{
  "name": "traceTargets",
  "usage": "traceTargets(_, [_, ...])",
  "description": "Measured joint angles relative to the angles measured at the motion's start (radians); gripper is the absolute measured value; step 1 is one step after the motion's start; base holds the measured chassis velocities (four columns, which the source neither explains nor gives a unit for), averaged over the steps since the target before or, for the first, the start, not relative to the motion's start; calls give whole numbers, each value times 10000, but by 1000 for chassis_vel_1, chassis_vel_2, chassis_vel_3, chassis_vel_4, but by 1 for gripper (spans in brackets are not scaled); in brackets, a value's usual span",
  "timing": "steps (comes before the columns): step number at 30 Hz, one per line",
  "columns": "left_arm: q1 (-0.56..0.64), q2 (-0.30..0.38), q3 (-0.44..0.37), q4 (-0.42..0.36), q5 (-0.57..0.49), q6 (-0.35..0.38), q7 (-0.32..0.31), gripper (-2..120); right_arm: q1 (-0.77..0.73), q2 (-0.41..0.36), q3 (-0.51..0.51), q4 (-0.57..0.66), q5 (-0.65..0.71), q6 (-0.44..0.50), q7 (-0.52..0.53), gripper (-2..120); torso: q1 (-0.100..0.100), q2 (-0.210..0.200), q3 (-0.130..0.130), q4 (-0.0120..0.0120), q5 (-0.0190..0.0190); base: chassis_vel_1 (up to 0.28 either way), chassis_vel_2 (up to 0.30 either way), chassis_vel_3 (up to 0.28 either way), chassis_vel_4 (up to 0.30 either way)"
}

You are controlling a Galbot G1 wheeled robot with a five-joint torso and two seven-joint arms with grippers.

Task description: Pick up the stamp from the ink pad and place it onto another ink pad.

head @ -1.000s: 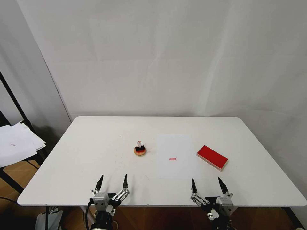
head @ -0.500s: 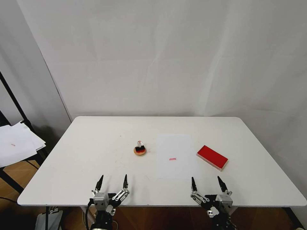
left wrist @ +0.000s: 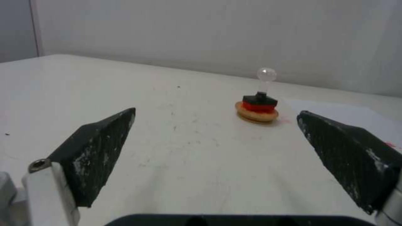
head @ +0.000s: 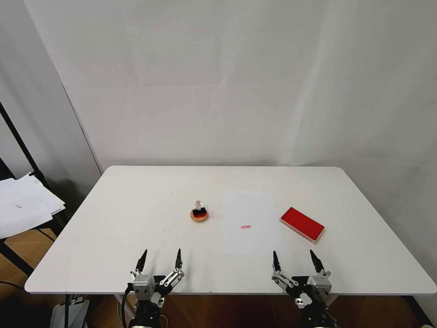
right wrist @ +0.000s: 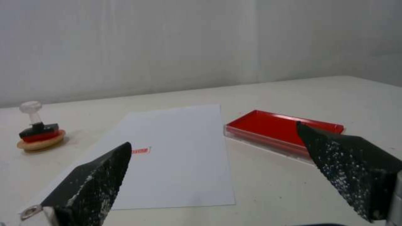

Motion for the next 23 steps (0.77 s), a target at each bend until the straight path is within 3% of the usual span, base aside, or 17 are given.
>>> traceTargets(23, [0, 0, 0, 0, 0, 0, 0, 102, -1, 0, 0, 7, 0, -1, 8, 100, 0, 0, 0, 0, 0, 0, 0, 0, 0])
